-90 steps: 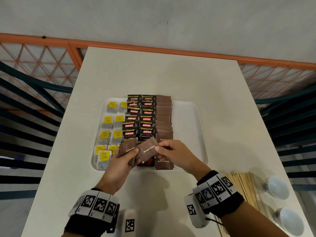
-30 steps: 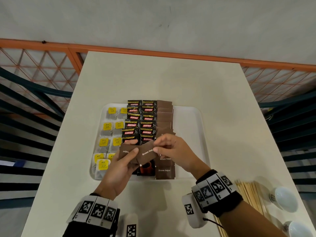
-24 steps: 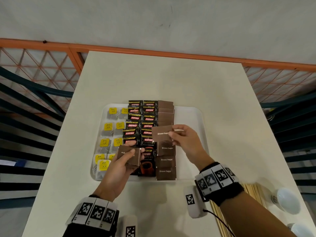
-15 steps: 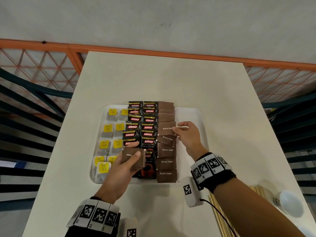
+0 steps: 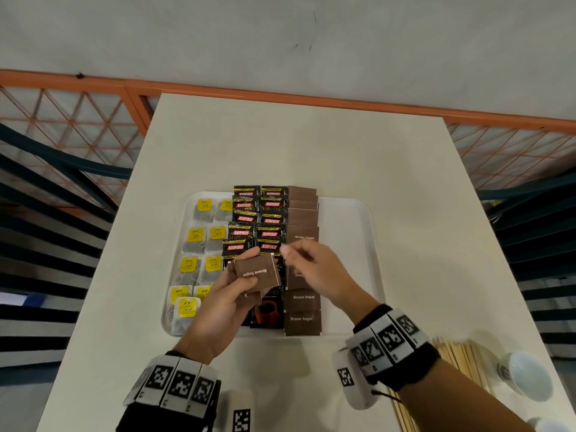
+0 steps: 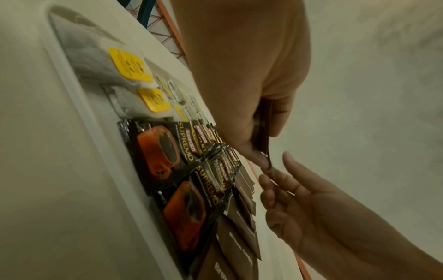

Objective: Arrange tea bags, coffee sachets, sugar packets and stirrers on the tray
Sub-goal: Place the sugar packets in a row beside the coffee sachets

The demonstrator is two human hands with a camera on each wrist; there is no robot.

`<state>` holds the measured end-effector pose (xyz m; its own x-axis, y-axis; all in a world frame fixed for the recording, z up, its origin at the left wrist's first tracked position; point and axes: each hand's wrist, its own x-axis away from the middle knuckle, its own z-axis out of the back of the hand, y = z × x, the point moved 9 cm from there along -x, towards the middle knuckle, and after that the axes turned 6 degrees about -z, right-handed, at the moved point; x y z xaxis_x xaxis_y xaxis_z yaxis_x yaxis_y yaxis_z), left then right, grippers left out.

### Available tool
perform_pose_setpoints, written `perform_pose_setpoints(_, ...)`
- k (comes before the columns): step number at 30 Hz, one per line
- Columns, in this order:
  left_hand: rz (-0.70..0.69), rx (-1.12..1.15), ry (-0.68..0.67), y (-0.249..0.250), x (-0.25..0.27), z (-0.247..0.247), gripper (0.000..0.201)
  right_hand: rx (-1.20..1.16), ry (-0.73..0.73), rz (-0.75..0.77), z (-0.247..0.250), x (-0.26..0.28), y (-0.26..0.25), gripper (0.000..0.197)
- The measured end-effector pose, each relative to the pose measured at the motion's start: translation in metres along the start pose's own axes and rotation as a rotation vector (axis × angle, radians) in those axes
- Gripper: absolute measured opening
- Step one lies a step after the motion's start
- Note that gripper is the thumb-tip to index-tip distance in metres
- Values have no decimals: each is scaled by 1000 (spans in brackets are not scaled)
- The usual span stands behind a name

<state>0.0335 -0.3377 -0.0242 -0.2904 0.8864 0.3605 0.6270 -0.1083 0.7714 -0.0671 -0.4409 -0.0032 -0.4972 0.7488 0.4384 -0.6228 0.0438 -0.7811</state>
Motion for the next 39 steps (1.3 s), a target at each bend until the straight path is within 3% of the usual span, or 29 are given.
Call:
perform_pose_setpoints(3, -28, -42, 17, 1, -2, 2, 42, -124, -127, 2, -18, 8, 1, 21)
perform_pose_setpoints(8, -30, -146, 92, 0, -2, 11, 26, -194, -85, -1, -14, 9, 3, 6)
perform_pose_setpoints(14, 40, -39, 112, -4, -4, 10, 27, -71, 111, 351, 10, 13, -14, 24)
perform_pose_setpoints(18, 12, -51, 132, 0, -6, 11, 29, -28, 159, 412, 14, 15, -16, 20)
perform_pose_setpoints(21, -24, -75, 155, 3, -8, 13, 35, -91, 135, 281, 13, 12, -7, 18)
perform_pose_setpoints(24, -60, -88, 153, 7, -10, 13, 34, -271, -50, 1, -2, 7, 11, 26)
perform_pose_setpoints(27, -64, -105, 150, 8, -11, 13, 32, -256, -145, -36, -8, 4, 13, 19)
perform_pose_setpoints(34, -18, 0, 144, 9, -13, 16, 34, -473, 109, -163, 37, -35, 34, 6)
perform_pose_setpoints(39, -38, -189, 163, 11, -16, 21, 32, -415, 242, -227, 61, -64, 40, 9)
